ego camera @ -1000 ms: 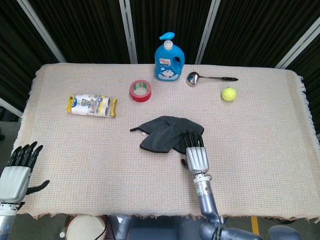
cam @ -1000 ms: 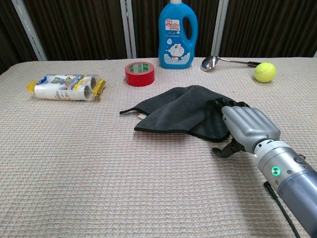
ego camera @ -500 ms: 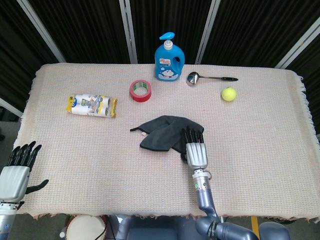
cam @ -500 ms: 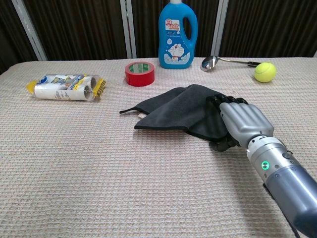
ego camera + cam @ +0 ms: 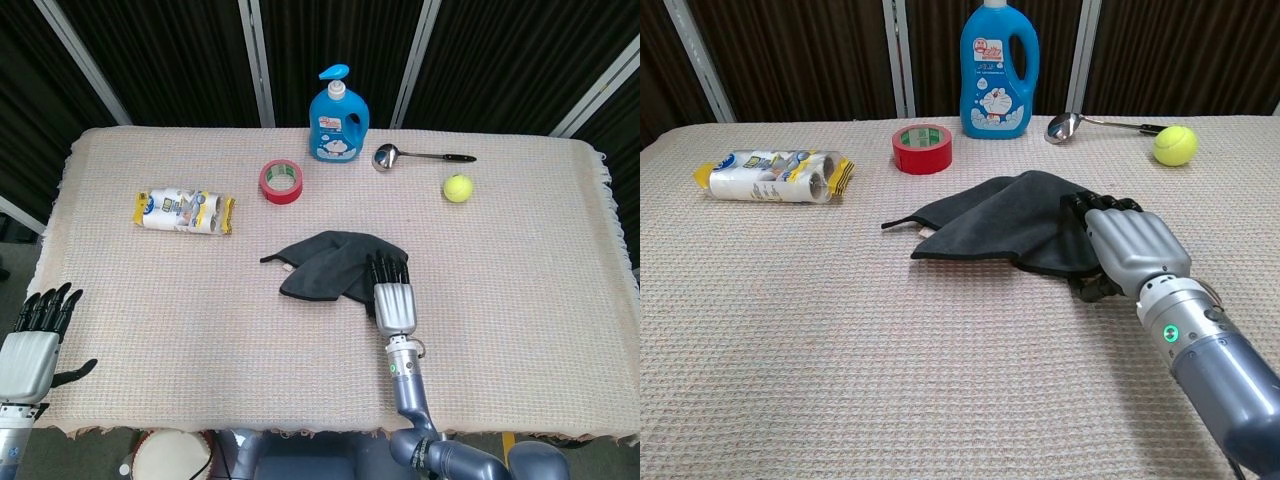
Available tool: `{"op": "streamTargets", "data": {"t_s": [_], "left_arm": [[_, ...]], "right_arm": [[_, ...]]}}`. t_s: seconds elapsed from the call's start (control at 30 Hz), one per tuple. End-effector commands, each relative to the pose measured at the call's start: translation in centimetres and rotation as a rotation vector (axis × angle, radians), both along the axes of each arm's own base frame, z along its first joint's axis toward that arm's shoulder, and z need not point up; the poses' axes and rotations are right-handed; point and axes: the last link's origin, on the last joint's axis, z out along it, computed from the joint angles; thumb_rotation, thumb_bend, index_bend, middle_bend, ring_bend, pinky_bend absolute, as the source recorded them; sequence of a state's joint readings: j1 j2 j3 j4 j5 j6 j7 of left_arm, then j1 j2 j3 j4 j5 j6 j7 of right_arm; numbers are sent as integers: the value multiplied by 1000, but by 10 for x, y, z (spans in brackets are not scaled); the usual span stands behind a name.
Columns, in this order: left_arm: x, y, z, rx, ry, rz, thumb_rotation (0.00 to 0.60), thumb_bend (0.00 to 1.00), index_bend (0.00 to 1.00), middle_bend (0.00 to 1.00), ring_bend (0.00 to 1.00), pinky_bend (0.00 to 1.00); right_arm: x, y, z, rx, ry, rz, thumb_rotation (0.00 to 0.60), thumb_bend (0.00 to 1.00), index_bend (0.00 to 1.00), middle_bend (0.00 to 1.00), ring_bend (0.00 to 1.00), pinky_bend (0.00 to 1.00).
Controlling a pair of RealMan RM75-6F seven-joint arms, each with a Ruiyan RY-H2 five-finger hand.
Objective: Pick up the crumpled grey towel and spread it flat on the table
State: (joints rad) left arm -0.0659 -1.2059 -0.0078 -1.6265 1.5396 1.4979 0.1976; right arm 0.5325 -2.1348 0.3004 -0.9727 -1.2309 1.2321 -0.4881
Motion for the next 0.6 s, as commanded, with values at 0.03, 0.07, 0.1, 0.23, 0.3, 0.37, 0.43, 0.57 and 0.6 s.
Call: {"op": "streamTargets", "data": {"t_s": [0.03,0.07,0.1,0.23,0.3,0.37,0.43,0.57,0.6], "left_arm": [[0,0,-1,-3,-1,0,600,0,0,0,0,9],[1,0,-1,-4,-2,-2,600,0,0,0,0,9],[1,0,-1,-4,-2,-4,600,0,0,0,0,9],[2,-1,0,0,-5,-6,600,0,0,0,0,9],[2,-1,0,0,-7,-4,600,0,0,0,0,9],[2,-1,0,-1,-8,-3,600,0,0,0,0,9],[2,-1,-1,-3,-9,-3,600,0,0,0,0,9],[3,-1,-2,-6,-7,-6,600,0,0,0,0,9],[3,-1,-2,-6,-7,-7,600,0,0,0,0,9]], "right_arm": [[-1,3,0,0,9,11,600,300,0,0,0,46],[-1,3,0,1,16,12,600,299,0,0,0,46],[-2,3,0,1,19,12,600,299,0,0,0,46],[-7,2,0,-7,40,4,600,300,0,0,0,46],[-8,0,1,-23,47,4,600,299,3,0,0,46],[-8,-2,4,-47,29,8,600,299,40,0,0,52],[-7,-3,8,-79,9,18,600,300,130,0,0,64],[-6,-4,11,-120,-15,33,600,300,288,35,0,87],[-6,-4,11,-126,-25,34,600,300,308,45,0,87]]}}
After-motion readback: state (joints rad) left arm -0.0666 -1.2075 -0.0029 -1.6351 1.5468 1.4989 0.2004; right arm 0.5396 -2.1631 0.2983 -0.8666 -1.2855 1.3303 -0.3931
